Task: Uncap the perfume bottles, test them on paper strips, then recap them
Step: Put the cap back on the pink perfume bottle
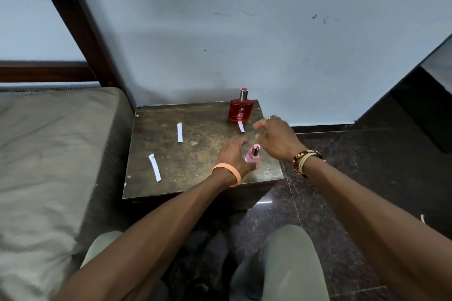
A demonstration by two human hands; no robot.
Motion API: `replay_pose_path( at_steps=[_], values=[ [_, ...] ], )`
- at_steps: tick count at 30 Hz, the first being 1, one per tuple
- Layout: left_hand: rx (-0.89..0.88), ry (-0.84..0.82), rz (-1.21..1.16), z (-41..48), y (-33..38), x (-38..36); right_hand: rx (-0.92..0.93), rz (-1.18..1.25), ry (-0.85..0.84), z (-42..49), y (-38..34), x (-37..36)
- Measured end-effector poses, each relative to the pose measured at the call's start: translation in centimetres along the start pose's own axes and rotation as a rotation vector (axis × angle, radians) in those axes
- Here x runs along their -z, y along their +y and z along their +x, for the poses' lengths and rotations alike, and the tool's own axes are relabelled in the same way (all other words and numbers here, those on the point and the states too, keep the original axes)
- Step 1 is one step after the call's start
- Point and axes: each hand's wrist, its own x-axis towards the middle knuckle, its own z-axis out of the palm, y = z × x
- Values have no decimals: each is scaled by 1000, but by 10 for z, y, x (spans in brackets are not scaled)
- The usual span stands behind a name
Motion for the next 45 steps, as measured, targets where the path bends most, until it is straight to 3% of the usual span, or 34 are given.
replay_pose_path(
  at_steps=[5, 11, 17, 31, 41, 45],
  values=[
    [72, 0, -21, 6, 3, -14, 5, -40, -92, -1, 11, -14],
    [-4, -4, 44, 14, 13, -25, 49, -57, -142, 2, 19, -32],
    [50, 39, 6, 22, 9, -33, 102, -113, -76, 5, 28, -37],
    [107, -11, -66, 27, 1, -27, 254, -471, -137, 5, 25, -36],
    [87, 15, -63, 29, 0, -27, 205, -571, -136, 5, 21, -47],
    [88, 16, -100, 29, -1, -27, 135, -487, -152, 8, 22, -44]
  ],
)
